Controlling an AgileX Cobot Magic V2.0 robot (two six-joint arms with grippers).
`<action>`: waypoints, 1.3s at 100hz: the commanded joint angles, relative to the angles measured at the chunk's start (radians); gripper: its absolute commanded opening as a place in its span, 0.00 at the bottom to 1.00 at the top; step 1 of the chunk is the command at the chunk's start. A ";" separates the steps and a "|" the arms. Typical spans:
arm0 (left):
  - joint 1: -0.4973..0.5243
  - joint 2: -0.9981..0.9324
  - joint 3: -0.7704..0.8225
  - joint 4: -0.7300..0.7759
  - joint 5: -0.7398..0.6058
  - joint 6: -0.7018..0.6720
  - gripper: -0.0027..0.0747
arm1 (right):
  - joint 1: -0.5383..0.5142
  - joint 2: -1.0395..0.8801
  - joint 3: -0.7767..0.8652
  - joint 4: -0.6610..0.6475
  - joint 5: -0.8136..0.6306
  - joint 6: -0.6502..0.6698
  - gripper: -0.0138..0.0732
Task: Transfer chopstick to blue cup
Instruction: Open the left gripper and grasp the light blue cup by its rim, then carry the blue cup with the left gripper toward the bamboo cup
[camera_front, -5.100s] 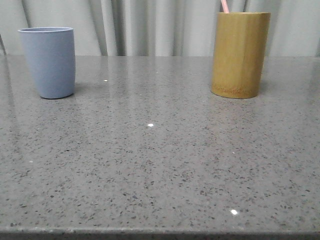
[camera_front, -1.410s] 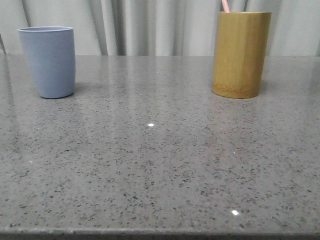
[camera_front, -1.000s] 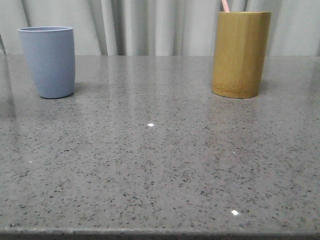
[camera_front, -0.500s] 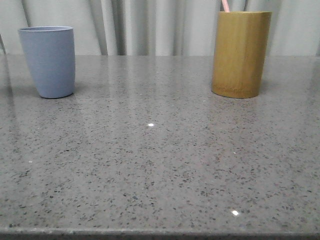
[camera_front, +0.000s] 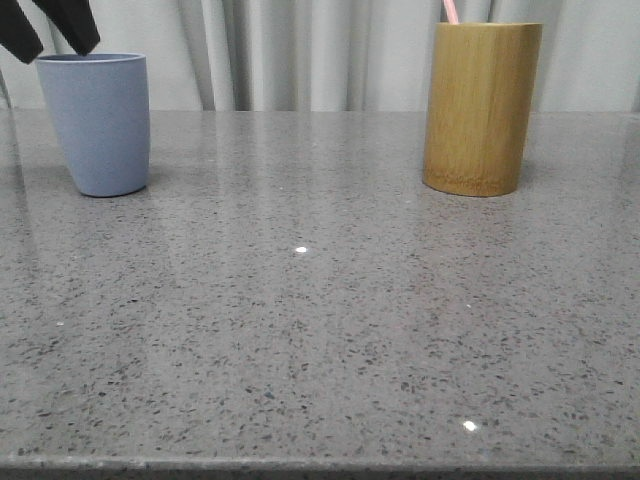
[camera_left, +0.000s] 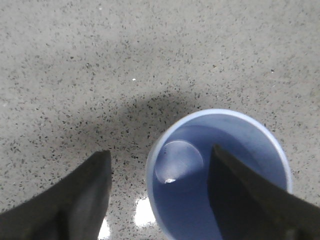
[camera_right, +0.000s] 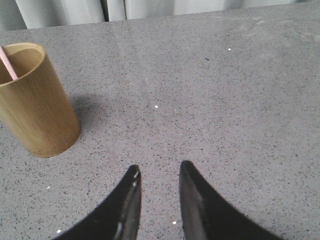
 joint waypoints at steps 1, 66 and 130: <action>-0.005 -0.021 -0.036 -0.014 -0.026 -0.002 0.56 | 0.001 0.009 -0.035 -0.006 -0.081 -0.004 0.41; -0.005 0.006 -0.036 -0.007 -0.009 -0.002 0.15 | 0.001 0.009 -0.035 -0.006 -0.084 -0.004 0.41; -0.096 0.037 -0.167 -0.012 0.015 -0.002 0.01 | 0.001 0.009 -0.035 -0.006 -0.083 -0.004 0.41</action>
